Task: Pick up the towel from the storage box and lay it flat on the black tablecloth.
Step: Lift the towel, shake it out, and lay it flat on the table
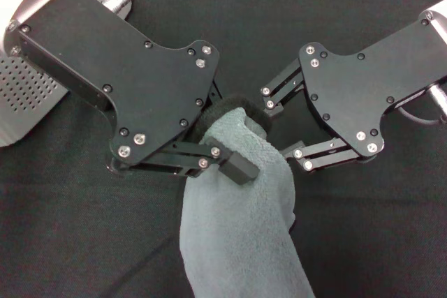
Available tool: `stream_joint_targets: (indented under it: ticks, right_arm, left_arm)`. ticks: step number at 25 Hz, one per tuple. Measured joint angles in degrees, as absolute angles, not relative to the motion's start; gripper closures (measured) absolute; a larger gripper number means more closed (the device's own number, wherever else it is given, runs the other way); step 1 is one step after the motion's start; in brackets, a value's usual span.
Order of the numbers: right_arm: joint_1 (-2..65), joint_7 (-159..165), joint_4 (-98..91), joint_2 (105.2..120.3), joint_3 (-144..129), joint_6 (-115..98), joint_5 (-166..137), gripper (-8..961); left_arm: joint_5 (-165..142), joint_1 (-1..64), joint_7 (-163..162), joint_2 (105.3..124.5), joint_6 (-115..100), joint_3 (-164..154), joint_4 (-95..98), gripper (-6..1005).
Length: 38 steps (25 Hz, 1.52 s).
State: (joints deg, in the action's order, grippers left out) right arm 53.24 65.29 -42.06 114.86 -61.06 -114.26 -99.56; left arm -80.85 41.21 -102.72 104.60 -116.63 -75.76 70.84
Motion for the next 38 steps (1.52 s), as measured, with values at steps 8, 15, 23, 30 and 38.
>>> stream_joint_targets:
  ticks: [8,15,23,30,38]
  right_arm:
    - [53.4,64.5,-42.2,115.11,-61.3,-114.5,-99.6,688]
    - [52.3,62.9,-42.8,115.21,-61.1,-114.6,-99.6,826]
    - [49.5,63.0,-45.4,115.30,-60.8,-113.9,-97.7,917]
    - [48.4,64.4,-46.1,115.48,-58.7,-113.0,-96.9,948]
    - [47.5,67.9,-46.8,115.49,-58.4,-110.5,-96.5,953]
  left_arm:
    - [-80.9,40.9,-102.7,104.59,-116.6,-75.8,71.0,982]
    - [-80.9,40.6,-102.7,104.59,-116.6,-75.6,70.8,981]
    - [-81.4,39.3,-102.5,105.61,-116.5,-73.4,70.6,982]
    - [-83.7,37.2,-101.9,107.60,-116.5,-72.6,70.3,975]
    - [-85.2,33.7,-100.1,110.22,-116.4,-67.7,70.2,970]
